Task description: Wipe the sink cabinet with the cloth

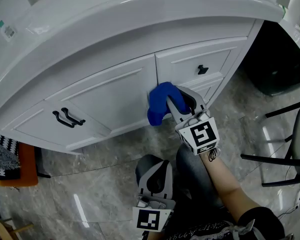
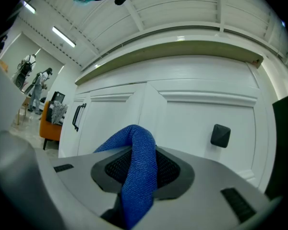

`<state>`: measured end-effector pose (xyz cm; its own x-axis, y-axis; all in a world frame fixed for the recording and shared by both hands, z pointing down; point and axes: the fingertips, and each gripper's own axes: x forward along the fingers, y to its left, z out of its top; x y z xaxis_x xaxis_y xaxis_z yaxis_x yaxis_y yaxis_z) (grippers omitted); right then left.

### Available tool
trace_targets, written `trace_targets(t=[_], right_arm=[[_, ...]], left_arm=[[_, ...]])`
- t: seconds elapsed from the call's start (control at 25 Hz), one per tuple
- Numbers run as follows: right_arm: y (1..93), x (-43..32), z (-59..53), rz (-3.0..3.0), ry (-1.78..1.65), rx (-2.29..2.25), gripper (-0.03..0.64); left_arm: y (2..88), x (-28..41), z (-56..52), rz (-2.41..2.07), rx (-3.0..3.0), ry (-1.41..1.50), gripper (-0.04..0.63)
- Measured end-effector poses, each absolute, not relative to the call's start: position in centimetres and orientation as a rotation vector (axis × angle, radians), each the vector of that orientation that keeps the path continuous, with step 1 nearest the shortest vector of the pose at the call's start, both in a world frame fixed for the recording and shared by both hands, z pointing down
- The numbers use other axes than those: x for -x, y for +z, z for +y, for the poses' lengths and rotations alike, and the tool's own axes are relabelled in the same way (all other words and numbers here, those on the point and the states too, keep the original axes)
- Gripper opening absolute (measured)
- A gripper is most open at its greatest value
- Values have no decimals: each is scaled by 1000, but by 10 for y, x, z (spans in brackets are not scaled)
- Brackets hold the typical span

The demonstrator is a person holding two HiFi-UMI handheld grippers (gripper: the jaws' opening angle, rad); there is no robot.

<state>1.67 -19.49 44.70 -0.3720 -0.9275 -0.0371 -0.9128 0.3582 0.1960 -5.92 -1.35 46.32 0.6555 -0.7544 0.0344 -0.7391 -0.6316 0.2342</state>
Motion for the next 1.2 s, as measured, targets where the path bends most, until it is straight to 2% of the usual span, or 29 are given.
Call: trace_targets(t=[0.6, 0.84, 1.2], right_arm=[[445, -41, -195, -2518, -280, -1765, 115], [455, -90, -201, -2481, -92, -1954, 115], [456, -114, -201, -2434, -155, -1987, 115]], left_arm=[[466, 57, -18, -1216, -2636, -99, 5], [466, 52, -17, -1202, -2646, -88, 5], [462, 47, -17, -1192, -2671, -90, 5]])
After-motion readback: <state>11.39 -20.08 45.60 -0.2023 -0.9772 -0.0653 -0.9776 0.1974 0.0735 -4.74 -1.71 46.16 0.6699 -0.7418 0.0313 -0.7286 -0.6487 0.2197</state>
